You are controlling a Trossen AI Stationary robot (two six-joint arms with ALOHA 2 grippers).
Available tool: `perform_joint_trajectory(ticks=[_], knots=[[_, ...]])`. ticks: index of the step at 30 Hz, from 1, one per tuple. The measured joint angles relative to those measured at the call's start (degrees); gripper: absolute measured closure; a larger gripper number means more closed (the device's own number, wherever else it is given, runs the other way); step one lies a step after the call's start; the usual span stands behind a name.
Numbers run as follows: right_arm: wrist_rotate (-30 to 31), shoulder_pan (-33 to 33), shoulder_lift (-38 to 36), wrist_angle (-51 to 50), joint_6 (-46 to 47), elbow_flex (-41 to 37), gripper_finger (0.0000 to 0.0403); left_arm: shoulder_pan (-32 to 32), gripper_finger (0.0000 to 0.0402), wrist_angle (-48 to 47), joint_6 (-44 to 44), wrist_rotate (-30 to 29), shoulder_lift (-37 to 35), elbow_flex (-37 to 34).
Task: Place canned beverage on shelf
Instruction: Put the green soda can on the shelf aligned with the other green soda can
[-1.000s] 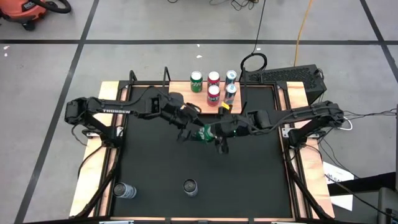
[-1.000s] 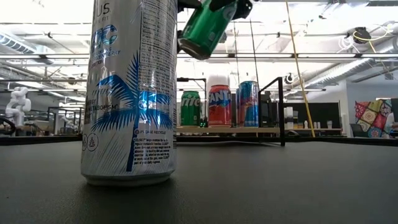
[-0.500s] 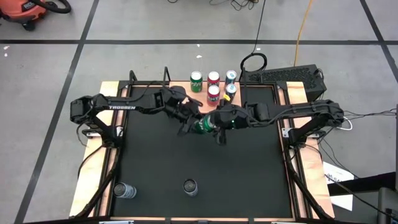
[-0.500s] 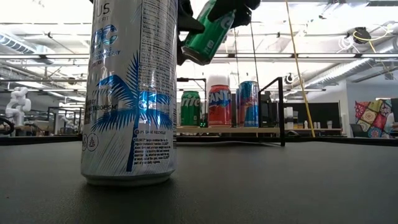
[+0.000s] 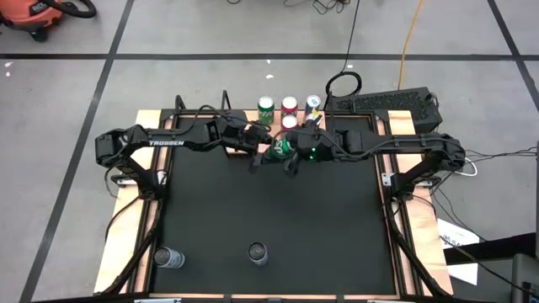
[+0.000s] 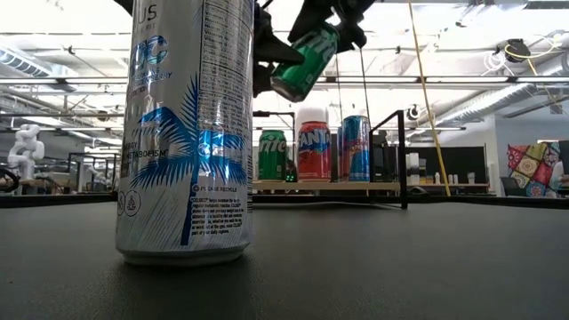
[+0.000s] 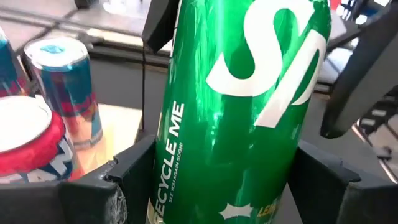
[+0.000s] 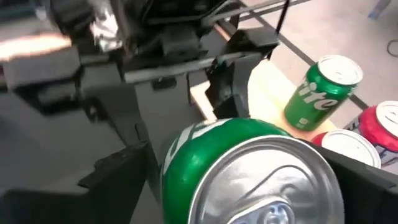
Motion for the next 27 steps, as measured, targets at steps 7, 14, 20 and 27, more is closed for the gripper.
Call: perform_joint_trajectory(ticks=[7,14,20,27], knots=[[2.12,-0.68,-3.96,0.85,13.44,0.00,0.0024,0.10,0.0120,11.33,-2.15,-2.11,-0.02,-4.52],[3.66,-0.70,-6.35,2.49,17.43,0.07,0.0024,0.00,0.0122,19.82,-4.77,-6.03,0.00,-5.85],[8.54,-0.61,-4.60,4.30,17.88,0.05,0.0031,-0.52,0.0122,23.36,-4.80,-8.84,0.04,-5.90],[9.89,-0.59,-4.65,4.45,17.70,0.00,0.0109,-0.90,0.0122,24.06,-4.78,-9.94,-0.02,-5.86]])
